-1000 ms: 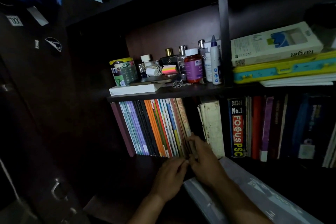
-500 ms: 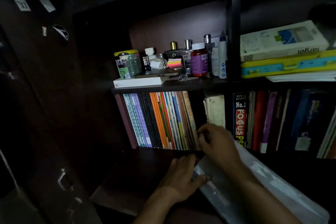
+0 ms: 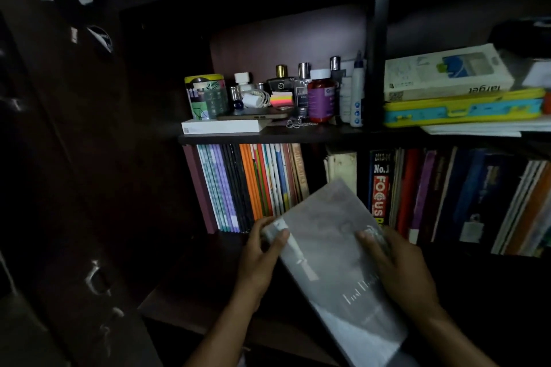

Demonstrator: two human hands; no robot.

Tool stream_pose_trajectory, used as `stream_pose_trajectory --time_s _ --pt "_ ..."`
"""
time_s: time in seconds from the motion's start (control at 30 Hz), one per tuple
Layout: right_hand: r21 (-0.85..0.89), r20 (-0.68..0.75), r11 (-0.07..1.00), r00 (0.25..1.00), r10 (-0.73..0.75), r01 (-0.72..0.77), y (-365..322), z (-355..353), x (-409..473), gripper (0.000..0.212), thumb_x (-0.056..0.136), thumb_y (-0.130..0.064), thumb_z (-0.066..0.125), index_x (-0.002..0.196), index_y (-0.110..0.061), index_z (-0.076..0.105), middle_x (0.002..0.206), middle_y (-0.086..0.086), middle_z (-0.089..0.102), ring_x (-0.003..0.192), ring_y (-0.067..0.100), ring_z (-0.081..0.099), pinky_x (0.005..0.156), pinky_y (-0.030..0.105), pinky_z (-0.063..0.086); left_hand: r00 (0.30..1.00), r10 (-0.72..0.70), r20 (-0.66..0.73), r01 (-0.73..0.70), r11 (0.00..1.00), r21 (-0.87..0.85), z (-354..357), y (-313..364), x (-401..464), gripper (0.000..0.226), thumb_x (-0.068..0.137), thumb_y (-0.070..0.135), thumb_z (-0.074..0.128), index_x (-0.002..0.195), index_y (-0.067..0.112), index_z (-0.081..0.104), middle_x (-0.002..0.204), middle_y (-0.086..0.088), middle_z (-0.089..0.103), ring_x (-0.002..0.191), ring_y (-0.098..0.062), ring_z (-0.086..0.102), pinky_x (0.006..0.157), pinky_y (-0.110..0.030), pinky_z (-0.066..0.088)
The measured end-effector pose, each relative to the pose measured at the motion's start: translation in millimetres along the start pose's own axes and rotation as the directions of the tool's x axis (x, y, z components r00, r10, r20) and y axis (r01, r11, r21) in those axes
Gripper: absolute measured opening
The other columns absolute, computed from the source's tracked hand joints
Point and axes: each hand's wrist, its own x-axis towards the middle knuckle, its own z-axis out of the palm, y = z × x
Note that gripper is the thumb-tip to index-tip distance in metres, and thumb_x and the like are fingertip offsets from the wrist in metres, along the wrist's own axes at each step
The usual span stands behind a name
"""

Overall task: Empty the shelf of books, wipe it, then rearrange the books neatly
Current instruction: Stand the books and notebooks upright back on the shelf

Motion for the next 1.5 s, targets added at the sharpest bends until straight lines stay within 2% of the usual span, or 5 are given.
stream_pose_trajectory --time_s 0.2,0.4,0.57,1.03,1.5 --pt "0.184 -0.214 0.981 0.977 -0.022 0.063 -16.9 -5.1 -6.9 0.021 0.099 -0.041 0.051 0.087 -0.024 0.052 0.078 -0.005 0.065 0.07 -0.003 0.064 0.052 0.014 0.044 0.956 -0.069 0.287 0.065 0.998 0.023 31.1 0.6 -43.5 0.065 0.067 0.054 0.078 0.123 0.024 0.065 0.116 0.011 0.074 0.11 -0.009 0.068 0.096 -0.031 0.054" --pt "0.046 0.213 0.986 0.963 -0.166 0.16 -8.3 12.9 -5.2 0.035 0.095 -0.05 0.055 0.127 -0.04 0.047 0.117 -0.024 0.064 0.102 -0.012 0.06 0.085 0.009 0.046 0.973 -0.076 -0.218 -0.004 0.938 -0.347 23.0 9.6 -36.8 0.023 0.091 0.019 0.07 0.114 0.016 0.068 0.106 -0.005 0.077 0.098 -0.026 0.07 0.087 -0.043 0.056" --pt "-0.053 0.424 0.974 0.888 -0.176 0.219 -13.4 29.4 10.0 0.059 0.096 -0.052 0.057 0.148 -0.039 0.031 0.138 -0.02 0.051 0.124 0.0 0.052 0.104 0.025 0.045 0.825 0.155 -0.543 -0.213 0.976 -0.045 16.6 15.7 -39.8 0.035 0.085 0.06 0.058 0.118 0.051 0.061 0.111 0.027 0.07 0.105 -0.001 0.068 0.09 -0.033 0.053" --pt "0.243 0.349 0.97 0.93 -0.115 0.029 -22.6 95.6 37.4 0.059 0.089 -0.047 0.05 0.147 -0.035 0.043 0.141 -0.011 0.055 0.128 0.005 0.052 0.111 0.036 0.043 0.854 0.201 -0.48 -0.151 0.978 0.141 20.8 -1.5 -33.2 0.013 0.074 0.056 0.075 0.084 0.051 0.068 0.09 0.034 0.07 0.085 0.007 0.068 0.08 -0.037 0.059" --pt "0.164 0.217 0.968 0.95 -0.222 0.189 -11.4 103.0 40.4 0.057 0.099 -0.026 0.038 0.156 -0.022 0.031 0.161 0.004 0.026 0.147 0.017 0.028 0.121 0.028 0.023 0.981 0.19 0.047 -0.191 0.875 0.445 30.9 -8.1 -29.5 0.053 0.086 0.062 0.06 0.134 0.042 0.051 0.131 0.019 0.061 0.124 0.001 0.056 0.101 -0.021 0.045"
